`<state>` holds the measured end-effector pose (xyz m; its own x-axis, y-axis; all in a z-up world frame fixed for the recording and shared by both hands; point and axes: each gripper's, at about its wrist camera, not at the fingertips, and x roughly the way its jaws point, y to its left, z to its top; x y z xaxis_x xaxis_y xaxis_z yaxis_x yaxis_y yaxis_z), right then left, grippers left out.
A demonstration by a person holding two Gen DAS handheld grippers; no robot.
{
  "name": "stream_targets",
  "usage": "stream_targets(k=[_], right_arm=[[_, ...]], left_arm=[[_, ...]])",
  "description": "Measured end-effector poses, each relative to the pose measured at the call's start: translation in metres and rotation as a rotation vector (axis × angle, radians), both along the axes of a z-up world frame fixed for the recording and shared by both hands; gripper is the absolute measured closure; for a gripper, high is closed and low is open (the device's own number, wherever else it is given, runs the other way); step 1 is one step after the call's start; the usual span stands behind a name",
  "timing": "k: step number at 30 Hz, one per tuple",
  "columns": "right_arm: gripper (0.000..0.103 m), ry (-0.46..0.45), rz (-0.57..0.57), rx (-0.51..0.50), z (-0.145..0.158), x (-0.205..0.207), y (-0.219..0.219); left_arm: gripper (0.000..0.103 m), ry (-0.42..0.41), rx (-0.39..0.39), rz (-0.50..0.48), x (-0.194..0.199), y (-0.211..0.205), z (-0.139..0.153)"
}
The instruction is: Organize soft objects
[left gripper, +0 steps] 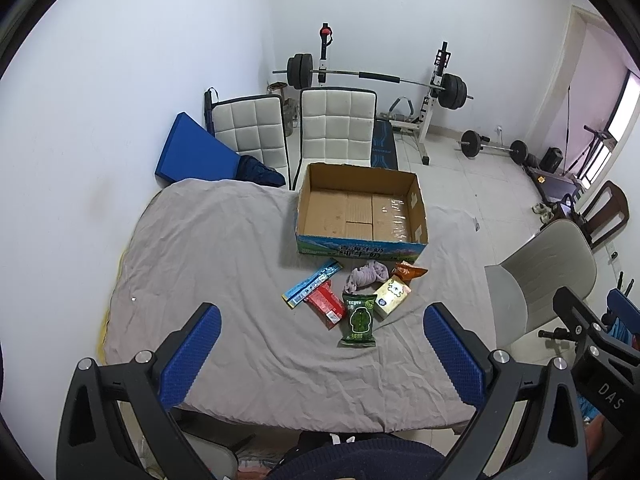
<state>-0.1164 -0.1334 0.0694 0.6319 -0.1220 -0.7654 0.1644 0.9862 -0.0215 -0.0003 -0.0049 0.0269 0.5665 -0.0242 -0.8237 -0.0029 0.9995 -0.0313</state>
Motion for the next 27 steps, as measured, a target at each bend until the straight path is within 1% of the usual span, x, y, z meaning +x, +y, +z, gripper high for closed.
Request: stream_targets(k=[5, 9, 11, 13, 15, 17, 19, 23, 24, 26, 27], right_arm=[[0.000, -0.003, -0.001, 0.000, -0.001, -0.001, 0.000], [0.000, 0.008, -0.005, 0.011, -0.005, 0.003, -0.003], [0.000, 0.031, -0.008, 0.023, -0.015, 0.013, -0.011], [0.000, 0.082, -0.009, 0.057, -0.033, 0.030, -0.021], [0.000, 0.165, 0.000, 0.098, -0.064, 0.053, -0.029], [0.000, 0.236, 0.019, 0.141, -0.096, 0.074, -0.036], [0.000, 0.330, 0.027, 0.192, -0.142, 0.098, -0.041], [0.000, 0.502, 0.015, 0.294, -0.242, 0.140, -0.051], [0.000, 0.545, -0.002, 0.329, -0.270, 0.153, -0.054], [0.000, 0.591, -0.037, 0.362, -0.312, 0.172, -0.058], [0.000, 0.607, -0.051, 0.370, -0.329, 0.180, -0.060]], left_arm=[[0.000, 0.002, -0.004, 0.000, 0.000, 0.001, 0.000], [0.000, -0.006, -0.002, 0.007, 0.010, 0.002, -0.006], [0.000, -0.001, 0.005, 0.016, 0.023, 0.003, -0.017], [0.000, 0.021, 0.015, 0.029, 0.040, 0.004, -0.032], [0.000, 0.059, 0.028, 0.036, 0.059, 0.004, -0.051], [0.000, 0.111, 0.035, 0.033, 0.081, 0.001, -0.081], [0.000, 0.176, 0.060, 0.033, 0.101, -0.003, -0.114], [0.000, 0.340, 0.055, 0.017, 0.138, -0.015, -0.200], [0.000, 0.368, 0.057, 0.016, 0.143, -0.018, -0.218], [0.000, 0.428, 0.055, 0.001, 0.155, -0.029, -0.261], [0.000, 0.445, 0.054, -0.006, 0.158, -0.034, -0.277]])
